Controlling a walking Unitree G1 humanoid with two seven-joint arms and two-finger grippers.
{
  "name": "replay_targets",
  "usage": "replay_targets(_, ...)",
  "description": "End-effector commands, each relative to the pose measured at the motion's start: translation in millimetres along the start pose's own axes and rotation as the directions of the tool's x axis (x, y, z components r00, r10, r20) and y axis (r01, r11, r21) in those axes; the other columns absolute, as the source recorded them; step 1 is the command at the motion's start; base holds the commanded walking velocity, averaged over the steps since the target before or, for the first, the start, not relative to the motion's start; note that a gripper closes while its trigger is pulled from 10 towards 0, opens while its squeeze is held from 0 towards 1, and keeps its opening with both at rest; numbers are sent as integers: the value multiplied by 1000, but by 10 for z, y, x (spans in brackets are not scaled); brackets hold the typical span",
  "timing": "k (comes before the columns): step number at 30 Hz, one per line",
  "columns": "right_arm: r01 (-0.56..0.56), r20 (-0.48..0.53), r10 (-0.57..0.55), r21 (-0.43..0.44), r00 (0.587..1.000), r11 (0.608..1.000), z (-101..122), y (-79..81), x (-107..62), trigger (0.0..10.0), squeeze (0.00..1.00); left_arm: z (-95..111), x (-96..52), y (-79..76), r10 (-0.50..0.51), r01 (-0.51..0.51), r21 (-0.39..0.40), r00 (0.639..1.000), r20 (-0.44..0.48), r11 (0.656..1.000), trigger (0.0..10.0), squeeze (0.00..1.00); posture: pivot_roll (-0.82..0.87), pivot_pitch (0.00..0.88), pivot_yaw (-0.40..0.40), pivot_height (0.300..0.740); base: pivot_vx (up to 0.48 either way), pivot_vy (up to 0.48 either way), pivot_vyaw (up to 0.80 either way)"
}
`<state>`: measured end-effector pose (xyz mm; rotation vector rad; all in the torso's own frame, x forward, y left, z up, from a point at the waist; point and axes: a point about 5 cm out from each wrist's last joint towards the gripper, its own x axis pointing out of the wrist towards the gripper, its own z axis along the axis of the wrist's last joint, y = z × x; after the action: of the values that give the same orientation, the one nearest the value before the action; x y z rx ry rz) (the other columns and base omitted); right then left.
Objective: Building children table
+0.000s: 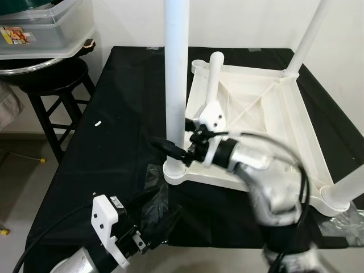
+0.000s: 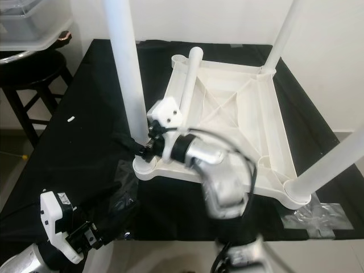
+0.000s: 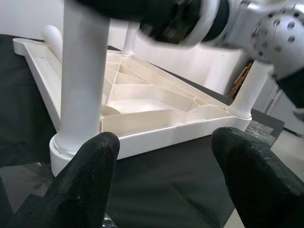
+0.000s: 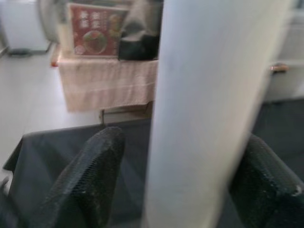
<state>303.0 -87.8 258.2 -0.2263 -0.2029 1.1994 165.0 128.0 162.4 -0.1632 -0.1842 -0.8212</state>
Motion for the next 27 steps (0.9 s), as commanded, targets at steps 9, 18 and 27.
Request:
replay_targets(9, -325, -69, 322, -27, 944, 945, 55, -323, -46, 10000, 0, 6, -38, -70, -3, 3, -9, 1000, -17, 1000, 10000, 0, 173, 196, -44, 740, 0, 0, 0)
replay_targets(18, -495, -86, 496, 29, 864, 868, 137, -533, 39, 10000, 0, 34, -72, -131, -1, 0, -23, 1000, -22, 1000, 10000, 0, 190, 227, -44, 740, 0, 0, 0)
replay_targets(27, -543, -105, 547, 65, 830, 837, 122, -539, 149, 0, 0, 46, -103, -174, 3, -4, -30, 1000, -27, 1000, 10000, 0, 212, 235, -48, 740, 0, 0, 0)
